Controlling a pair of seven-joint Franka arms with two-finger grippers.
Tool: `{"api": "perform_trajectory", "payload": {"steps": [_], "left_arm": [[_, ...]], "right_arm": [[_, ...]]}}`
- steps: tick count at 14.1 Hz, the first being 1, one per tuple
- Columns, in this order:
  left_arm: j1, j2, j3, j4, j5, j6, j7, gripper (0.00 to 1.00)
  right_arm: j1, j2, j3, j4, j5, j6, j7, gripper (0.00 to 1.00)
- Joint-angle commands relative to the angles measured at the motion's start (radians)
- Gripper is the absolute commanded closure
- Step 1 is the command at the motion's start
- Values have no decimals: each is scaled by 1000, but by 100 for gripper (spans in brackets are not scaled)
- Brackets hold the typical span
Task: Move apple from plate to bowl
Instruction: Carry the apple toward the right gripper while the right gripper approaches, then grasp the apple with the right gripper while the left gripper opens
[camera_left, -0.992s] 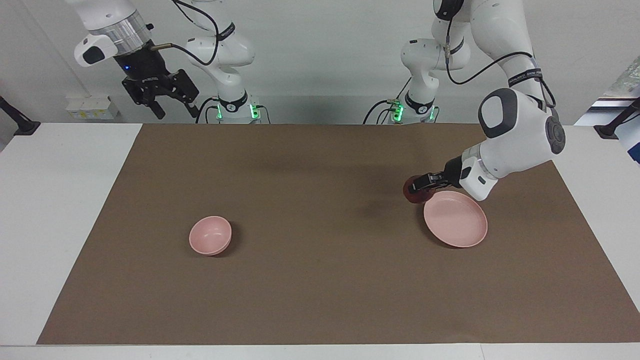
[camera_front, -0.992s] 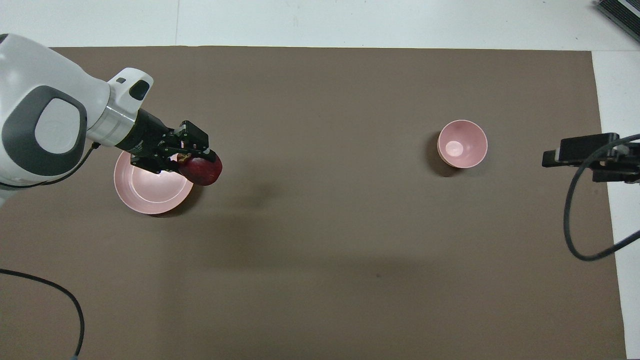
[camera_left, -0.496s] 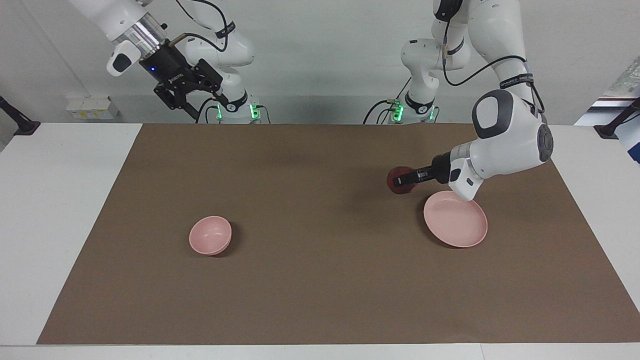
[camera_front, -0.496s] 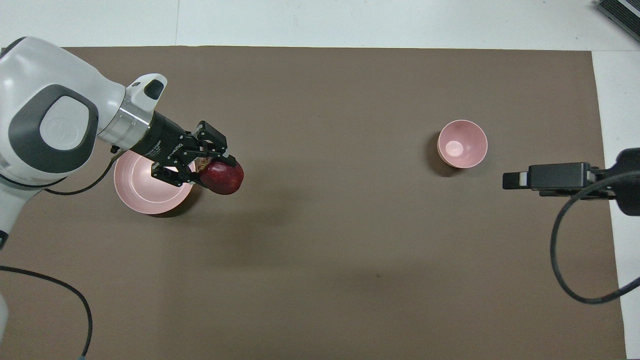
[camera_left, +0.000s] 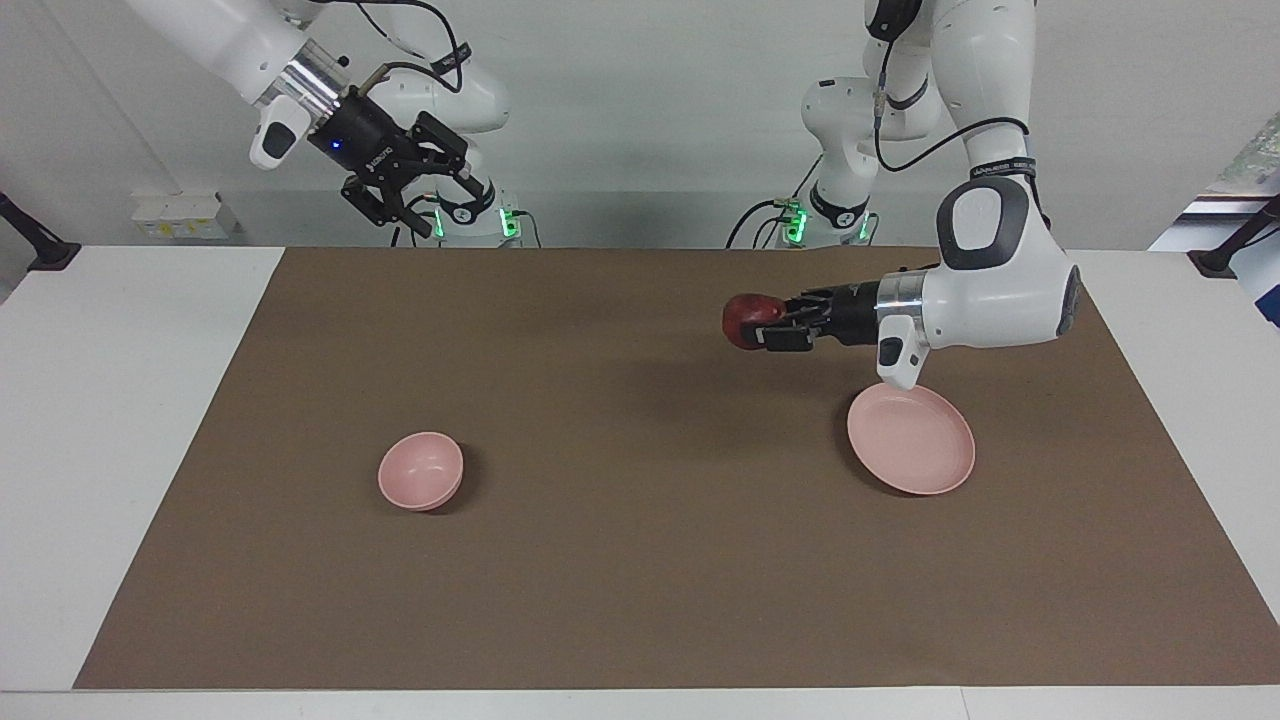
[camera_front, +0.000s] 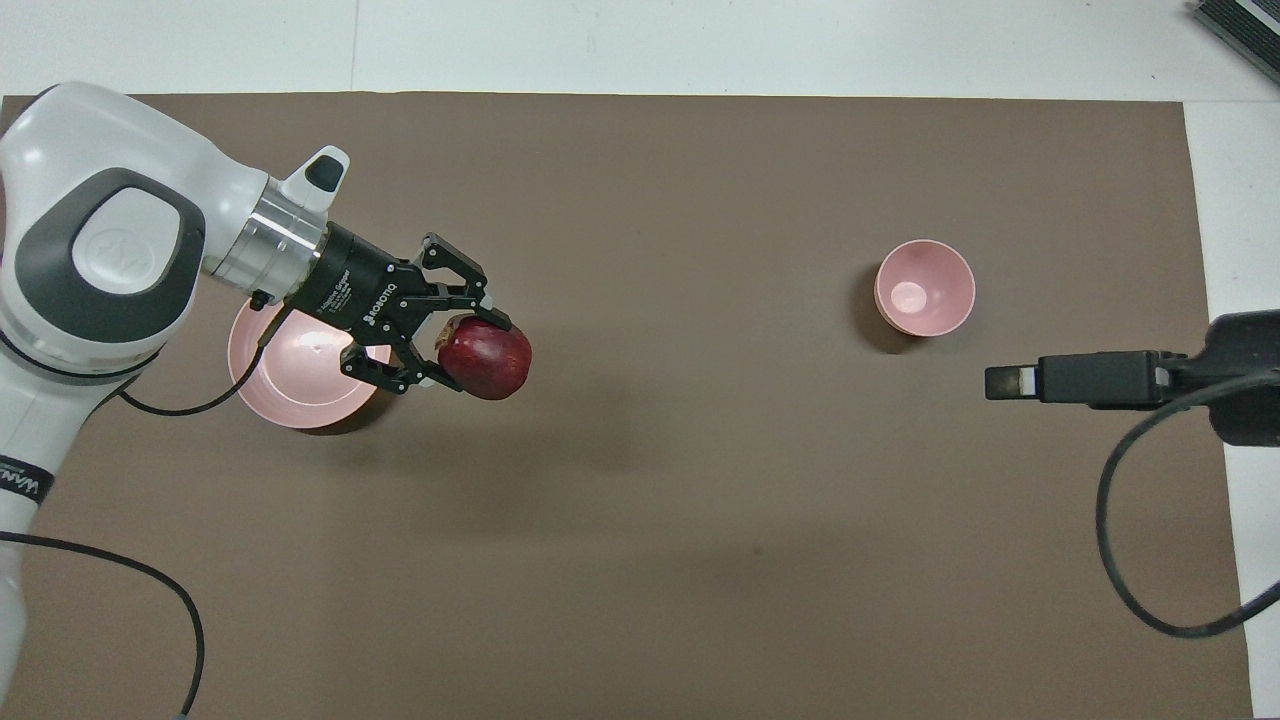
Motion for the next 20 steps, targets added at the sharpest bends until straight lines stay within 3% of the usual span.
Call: {"api": "perform_trajectory", "payload": {"steps": [1,5,13,20], "left_arm": [[-3,7,-43,22,-86,-20,-157,100],[-8,3,-115,13,-215,-6,-206,100],[-9,1,-347,-5,-399,291,-470,100],[-71,-23,-365,-48,-445,359,-470,100]], "right_arm": [[-17,-57,5,-120,147,39,-108,0],[-5,-80,6,-201,324,103,-161,0],[3,-103,8,-391,678,106,-408,0],[4,-105,11,-451,726,94,-477,0]]}}
